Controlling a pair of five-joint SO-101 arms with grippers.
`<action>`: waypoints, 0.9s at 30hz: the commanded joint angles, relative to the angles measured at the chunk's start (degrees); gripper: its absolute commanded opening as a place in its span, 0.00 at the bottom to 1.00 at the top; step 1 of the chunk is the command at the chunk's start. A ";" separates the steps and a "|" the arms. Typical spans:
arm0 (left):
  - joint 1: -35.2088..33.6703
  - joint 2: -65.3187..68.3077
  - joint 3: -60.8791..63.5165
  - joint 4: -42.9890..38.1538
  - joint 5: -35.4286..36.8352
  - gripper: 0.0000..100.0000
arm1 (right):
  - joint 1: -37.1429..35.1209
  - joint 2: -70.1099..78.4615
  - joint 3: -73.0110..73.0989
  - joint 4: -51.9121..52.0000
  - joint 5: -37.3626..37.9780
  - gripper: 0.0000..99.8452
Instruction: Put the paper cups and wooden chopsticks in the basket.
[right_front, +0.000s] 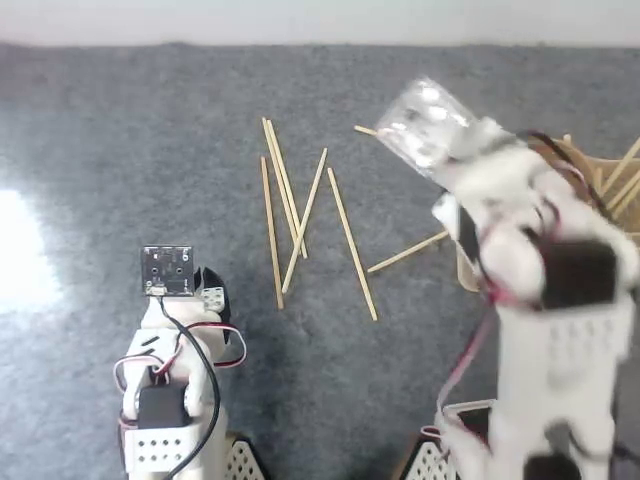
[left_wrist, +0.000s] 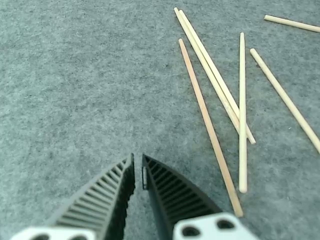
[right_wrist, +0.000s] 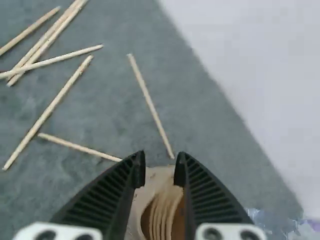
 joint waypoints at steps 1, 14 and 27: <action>0.00 -0.70 -0.31 -1.23 -0.53 0.02 | -0.66 9.10 -8.79 2.95 3.08 0.12; 0.00 -0.70 -0.31 -1.23 -0.53 0.02 | 3.12 33.98 -21.36 -0.66 6.07 0.12; 0.00 -0.70 -0.31 -1.14 -0.53 0.02 | 6.64 67.91 -37.98 -11.12 8.97 0.11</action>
